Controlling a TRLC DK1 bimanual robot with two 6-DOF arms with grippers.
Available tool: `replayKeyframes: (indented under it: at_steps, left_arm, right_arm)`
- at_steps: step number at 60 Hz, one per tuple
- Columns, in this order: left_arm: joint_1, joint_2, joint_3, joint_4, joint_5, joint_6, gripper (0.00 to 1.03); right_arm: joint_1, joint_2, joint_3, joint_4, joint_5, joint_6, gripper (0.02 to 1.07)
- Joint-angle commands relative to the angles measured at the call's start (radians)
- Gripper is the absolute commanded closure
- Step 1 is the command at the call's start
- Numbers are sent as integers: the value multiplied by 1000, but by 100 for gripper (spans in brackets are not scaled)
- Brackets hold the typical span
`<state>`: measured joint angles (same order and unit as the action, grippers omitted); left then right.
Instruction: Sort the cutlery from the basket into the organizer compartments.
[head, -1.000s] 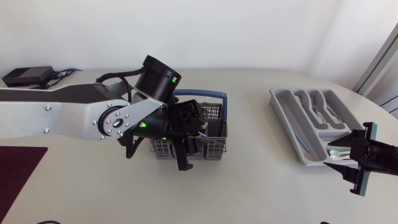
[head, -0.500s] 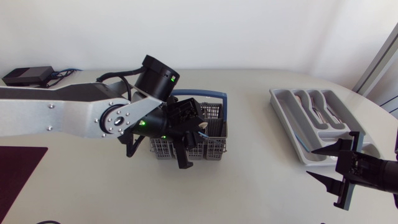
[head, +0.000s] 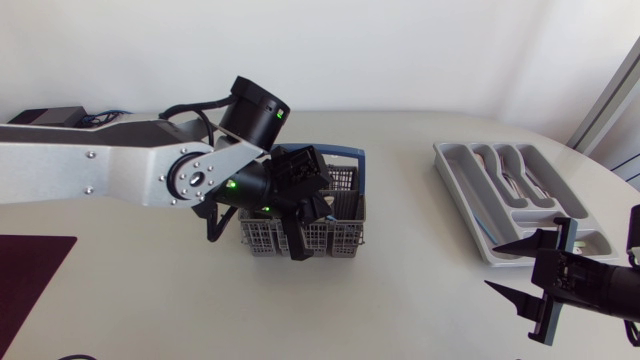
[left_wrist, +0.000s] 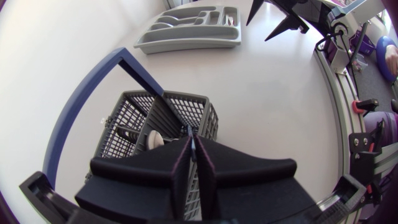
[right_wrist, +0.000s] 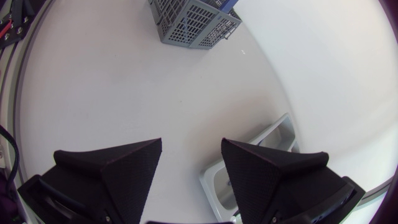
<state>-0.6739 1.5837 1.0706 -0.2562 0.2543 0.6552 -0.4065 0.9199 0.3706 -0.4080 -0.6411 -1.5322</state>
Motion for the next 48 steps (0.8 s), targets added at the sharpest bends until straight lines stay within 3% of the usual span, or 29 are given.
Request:
replayKeyframes:
  at_steps: [1,24,48]
  left_arm:
    - [11,24,49,-29,10,14,100]
    - [4,38,161,-161,-1,52,100]
    - [-69,116,405,-364,-90,133,100]
  right_arm:
    - [11,-7,-27,9,3,17,37]
    - [43,-18,-53,15,23,14,37]
    - [98,-90,-61,-8,23,101,33]
